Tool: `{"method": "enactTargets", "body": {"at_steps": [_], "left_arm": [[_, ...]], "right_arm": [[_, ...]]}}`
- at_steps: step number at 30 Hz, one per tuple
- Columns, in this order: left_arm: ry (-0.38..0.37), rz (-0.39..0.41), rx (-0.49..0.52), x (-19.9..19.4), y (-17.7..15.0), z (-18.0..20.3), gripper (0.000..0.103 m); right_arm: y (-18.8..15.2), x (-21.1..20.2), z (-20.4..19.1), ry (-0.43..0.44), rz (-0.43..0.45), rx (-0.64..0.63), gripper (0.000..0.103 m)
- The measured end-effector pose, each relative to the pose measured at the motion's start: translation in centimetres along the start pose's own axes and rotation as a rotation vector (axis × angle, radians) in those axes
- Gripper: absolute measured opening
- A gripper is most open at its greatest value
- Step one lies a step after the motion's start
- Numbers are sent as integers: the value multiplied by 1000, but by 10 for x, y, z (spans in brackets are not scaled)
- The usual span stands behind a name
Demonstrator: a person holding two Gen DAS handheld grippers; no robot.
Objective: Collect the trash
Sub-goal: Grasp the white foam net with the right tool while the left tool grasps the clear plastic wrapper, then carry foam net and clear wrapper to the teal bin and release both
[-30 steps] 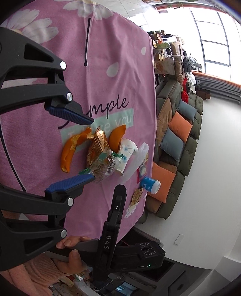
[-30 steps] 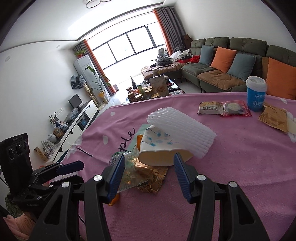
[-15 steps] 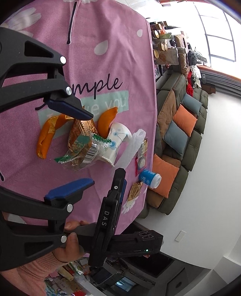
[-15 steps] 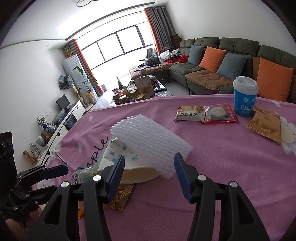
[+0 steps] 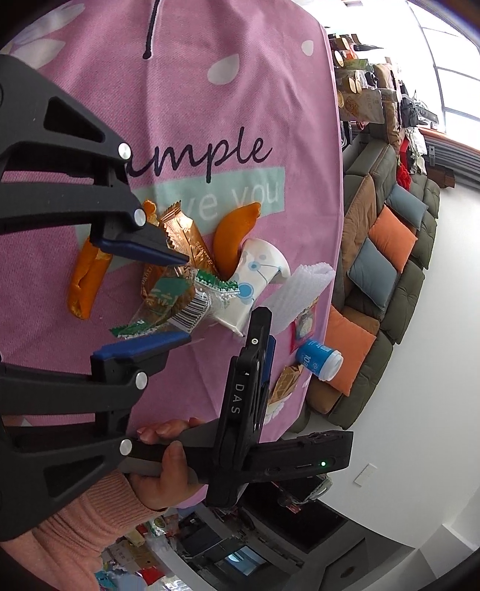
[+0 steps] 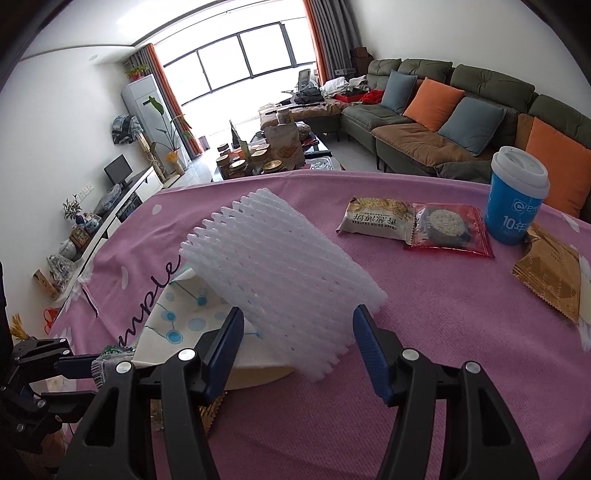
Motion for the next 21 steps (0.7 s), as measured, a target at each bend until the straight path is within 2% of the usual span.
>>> {"method": "enactTargets", "body": {"at_steps": [3,5,9,12,21], "left_arm": [[-7,-2,-8,-2,-1,-1,18],[-11,-5,-14,-2,-3,-2,11],[-14,-1,-19,-7,-4,-3,9],[-21,9,-22,-10,-3,-1,5],[-23,64,-34,-37,2,-6,3]], "right_arm": [[-1,3,3,4,-11,11,45],[-2,6,4,16,-23,24,29],[-2,5,5,20,-21,30,15],[2,-1,6,20,4,47,12],[20,-34,-4,33,101,52,12]]}}
Point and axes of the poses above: each gripper's, at about its wrist camera, not at the fingertips, and x roughly the way its jaws point, z to its right, y to its top, the point moved 7 cm from there along x, roughly the way its jaws point, and after that the axes turned 15 degrees about z, right-handed, at the moved point
